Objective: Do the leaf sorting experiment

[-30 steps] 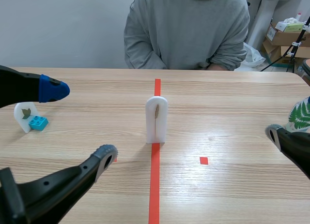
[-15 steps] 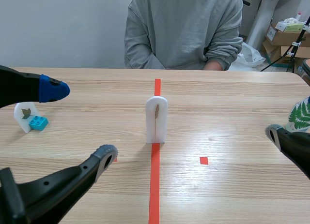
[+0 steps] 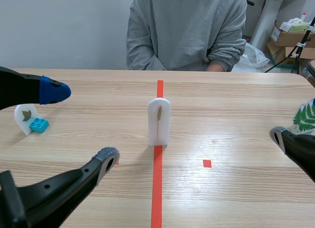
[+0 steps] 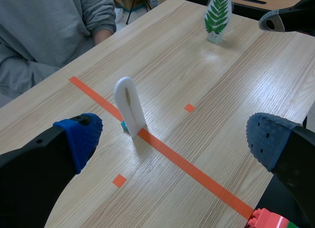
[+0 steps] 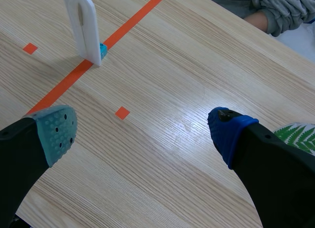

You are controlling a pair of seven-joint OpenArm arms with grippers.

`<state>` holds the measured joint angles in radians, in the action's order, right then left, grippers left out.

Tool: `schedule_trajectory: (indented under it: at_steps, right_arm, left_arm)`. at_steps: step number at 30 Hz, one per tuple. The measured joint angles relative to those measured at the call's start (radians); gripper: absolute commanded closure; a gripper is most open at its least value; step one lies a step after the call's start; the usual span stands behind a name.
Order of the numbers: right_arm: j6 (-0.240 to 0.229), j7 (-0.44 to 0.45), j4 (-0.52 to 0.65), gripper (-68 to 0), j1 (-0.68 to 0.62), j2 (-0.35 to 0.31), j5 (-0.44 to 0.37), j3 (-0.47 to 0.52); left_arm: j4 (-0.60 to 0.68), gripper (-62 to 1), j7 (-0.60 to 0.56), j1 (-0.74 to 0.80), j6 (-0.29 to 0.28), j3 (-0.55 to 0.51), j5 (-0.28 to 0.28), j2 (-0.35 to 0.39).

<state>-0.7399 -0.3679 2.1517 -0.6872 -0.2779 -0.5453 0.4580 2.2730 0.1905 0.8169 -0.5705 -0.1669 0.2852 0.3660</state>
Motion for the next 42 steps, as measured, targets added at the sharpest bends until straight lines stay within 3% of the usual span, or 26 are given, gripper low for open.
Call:
schedule_trajectory:
  at_steps: [9,13,25,28,31,38,42]
  right_arm:
    - [0.000,0.000,0.000,-54.2,0.000,0.000,0.000,0.000]
    - [0.000,0.000,0.000,-54.2,0.000,0.000,0.000,0.000]
    - [0.000,0.000,0.000,-54.3,0.000,0.000,0.000,0.000]
    - [0.000,0.000,0.000,-54.2,0.000,0.000,0.000,0.000]
    - [0.000,0.000,0.000,-54.2,0.000,0.000,0.000,0.000]
    - [0.000,0.000,0.000,-54.3,0.000,0.000,0.000,0.000]
    - [0.000,0.000,0.000,-54.2,0.000,0.000,0.000,0.000]
  left_arm:
    - [0.000,-62.3,0.000,0.000,0.000,0.000,-0.003,0.000]
    - [-0.041,-62.3,-0.004,-0.034,0.000,0.000,-0.066,0.000]
    - [-0.579,-62.3,-0.028,-0.445,-0.007,0.068,-0.191,0.000]
    - [-0.690,-62.3,-0.030,-0.552,-0.069,0.108,-0.215,0.000]
    - [-0.784,-62.3,-0.030,-0.647,-0.121,0.176,-0.217,0.000]
    - [-0.962,-62.3,-0.068,-0.841,-0.124,0.362,-0.234,-0.003]
    - [-1.059,-62.3,-0.072,-0.926,-0.124,0.418,-0.257,-0.045]
